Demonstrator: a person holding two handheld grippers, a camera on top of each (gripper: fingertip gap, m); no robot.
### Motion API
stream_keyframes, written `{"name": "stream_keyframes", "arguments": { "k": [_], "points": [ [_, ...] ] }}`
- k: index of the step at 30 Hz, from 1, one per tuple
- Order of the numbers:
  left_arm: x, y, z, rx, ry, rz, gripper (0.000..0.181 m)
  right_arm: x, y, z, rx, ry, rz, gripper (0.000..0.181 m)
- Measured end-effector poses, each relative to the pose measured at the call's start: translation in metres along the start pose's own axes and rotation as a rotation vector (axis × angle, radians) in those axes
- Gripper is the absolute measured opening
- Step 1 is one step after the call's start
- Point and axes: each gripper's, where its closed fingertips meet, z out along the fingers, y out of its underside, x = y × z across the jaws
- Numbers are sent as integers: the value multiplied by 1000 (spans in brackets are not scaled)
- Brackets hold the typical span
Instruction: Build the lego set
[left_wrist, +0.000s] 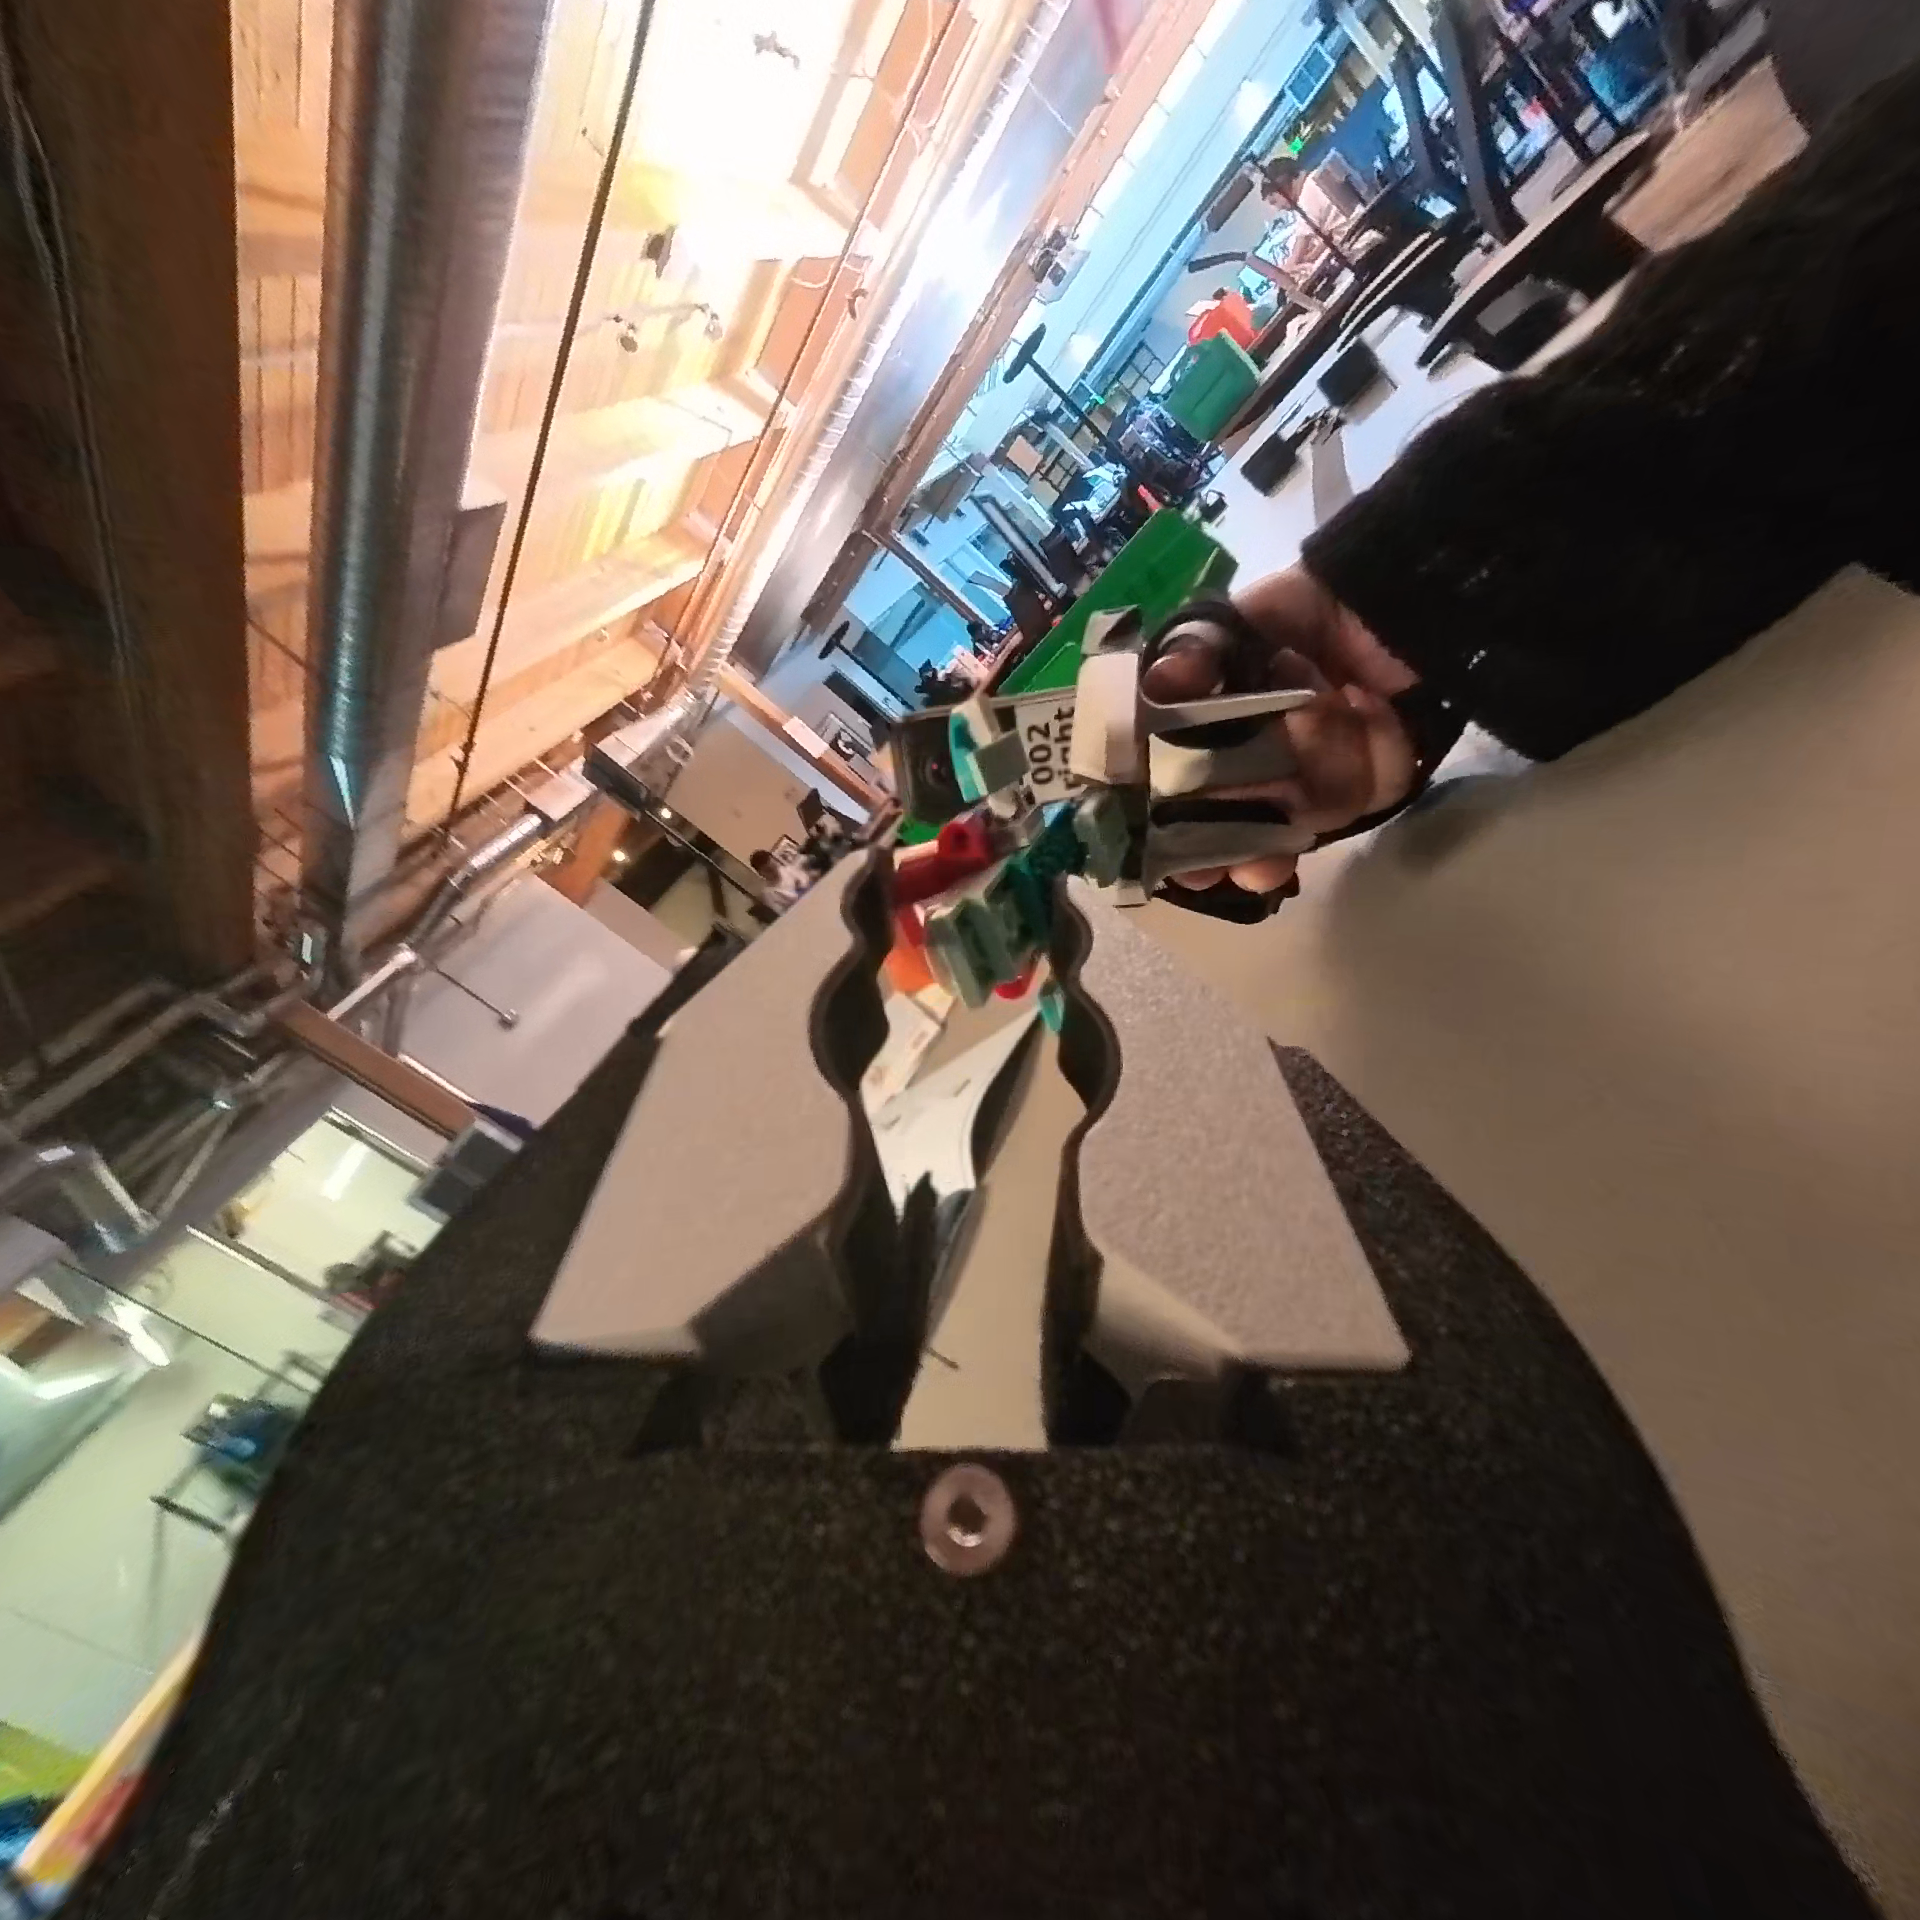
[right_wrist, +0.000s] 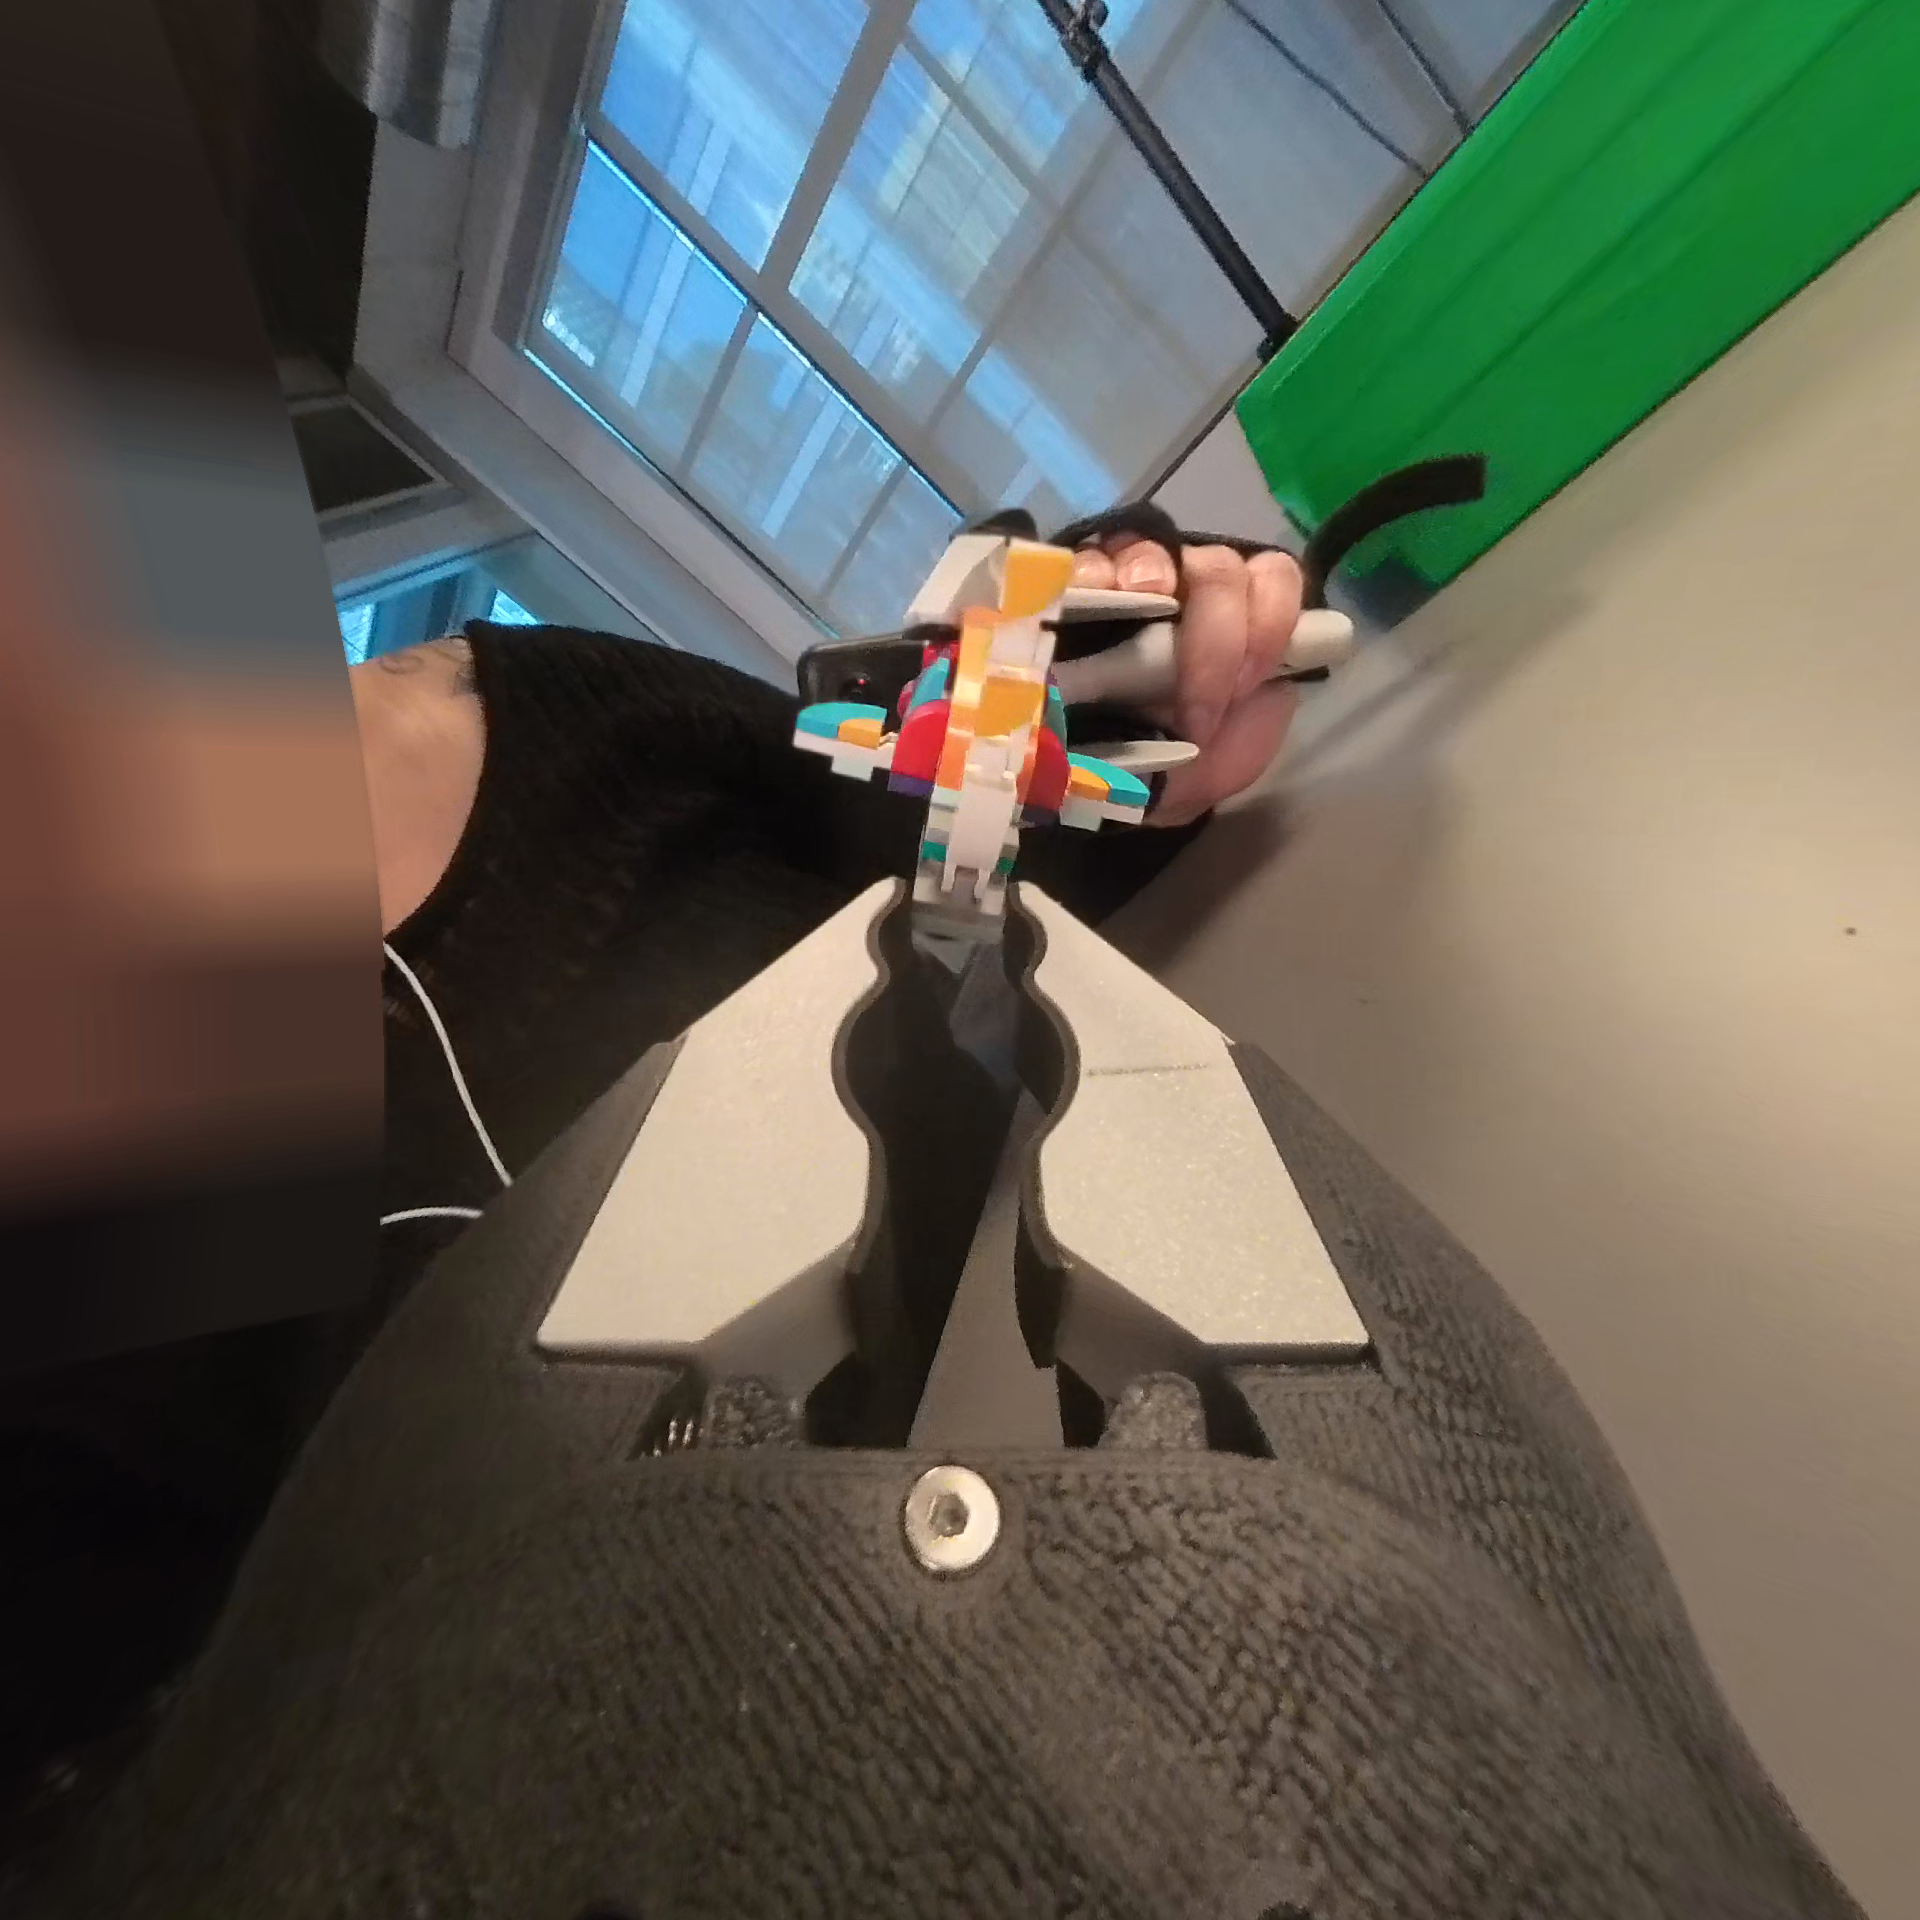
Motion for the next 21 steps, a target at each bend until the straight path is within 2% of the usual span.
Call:
{"name": "stream_keyframes", "arguments": {
  "k": [5,15,21],
  "points": [
    [4,-9,-1,24,-9,108,26,-5,5,2,-35,-10,-48,15],
    [19,-31,-2,81,21,253,26,-25,25,2,-161,-43,-300,16],
    [20,-33,-2,88,23,254,27,-25,25,3,-161,-58,-280,16]
  ]
}}
